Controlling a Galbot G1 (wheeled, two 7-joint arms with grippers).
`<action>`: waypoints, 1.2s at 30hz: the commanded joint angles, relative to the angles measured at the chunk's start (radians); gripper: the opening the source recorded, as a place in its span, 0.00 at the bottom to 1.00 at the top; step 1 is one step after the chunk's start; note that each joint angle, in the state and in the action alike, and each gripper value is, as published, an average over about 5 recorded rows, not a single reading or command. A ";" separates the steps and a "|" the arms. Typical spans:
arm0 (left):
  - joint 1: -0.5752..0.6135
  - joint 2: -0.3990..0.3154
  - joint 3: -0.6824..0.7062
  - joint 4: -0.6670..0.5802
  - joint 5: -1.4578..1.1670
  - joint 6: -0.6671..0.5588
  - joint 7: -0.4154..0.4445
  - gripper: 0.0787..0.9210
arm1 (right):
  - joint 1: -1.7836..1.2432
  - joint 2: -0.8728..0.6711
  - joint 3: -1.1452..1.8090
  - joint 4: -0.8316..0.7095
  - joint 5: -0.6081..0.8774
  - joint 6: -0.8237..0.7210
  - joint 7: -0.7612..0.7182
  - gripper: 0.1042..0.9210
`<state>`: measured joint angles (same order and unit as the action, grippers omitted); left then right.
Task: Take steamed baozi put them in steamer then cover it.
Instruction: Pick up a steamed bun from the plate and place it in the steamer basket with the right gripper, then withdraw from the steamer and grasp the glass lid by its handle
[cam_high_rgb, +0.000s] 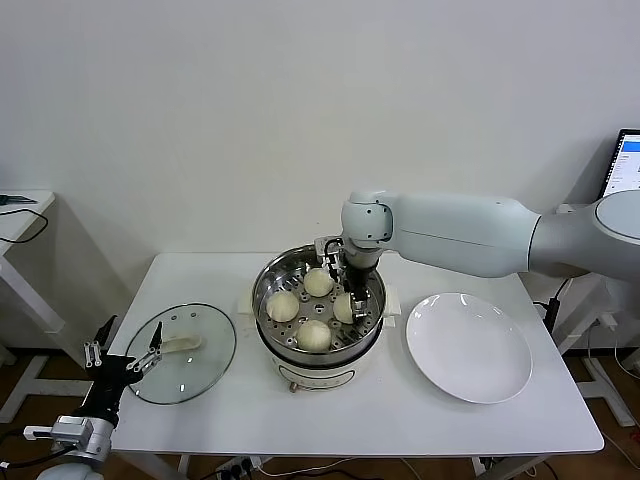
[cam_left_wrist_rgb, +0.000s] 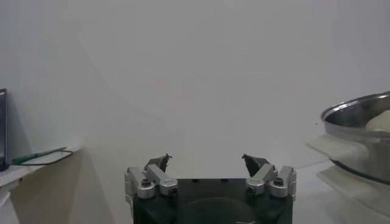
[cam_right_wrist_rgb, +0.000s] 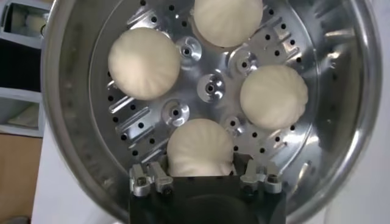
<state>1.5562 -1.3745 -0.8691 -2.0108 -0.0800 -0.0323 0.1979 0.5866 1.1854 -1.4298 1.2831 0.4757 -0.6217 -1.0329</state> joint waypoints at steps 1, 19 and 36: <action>0.004 -0.001 0.006 -0.002 0.002 0.000 -0.001 0.88 | 0.020 -0.052 0.049 0.020 0.012 0.004 -0.013 0.87; 0.005 0.001 0.047 -0.016 0.035 -0.003 -0.014 0.88 | -0.174 -0.650 0.571 0.249 0.169 0.132 0.124 0.88; -0.010 0.006 0.102 -0.026 0.048 -0.003 -0.026 0.88 | -1.628 -0.612 1.922 0.479 0.329 0.661 0.922 0.88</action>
<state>1.5477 -1.3708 -0.7946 -2.0300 -0.0381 -0.0334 0.1775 -0.2169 0.5272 -0.3087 1.6395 0.7718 -0.2193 -0.4620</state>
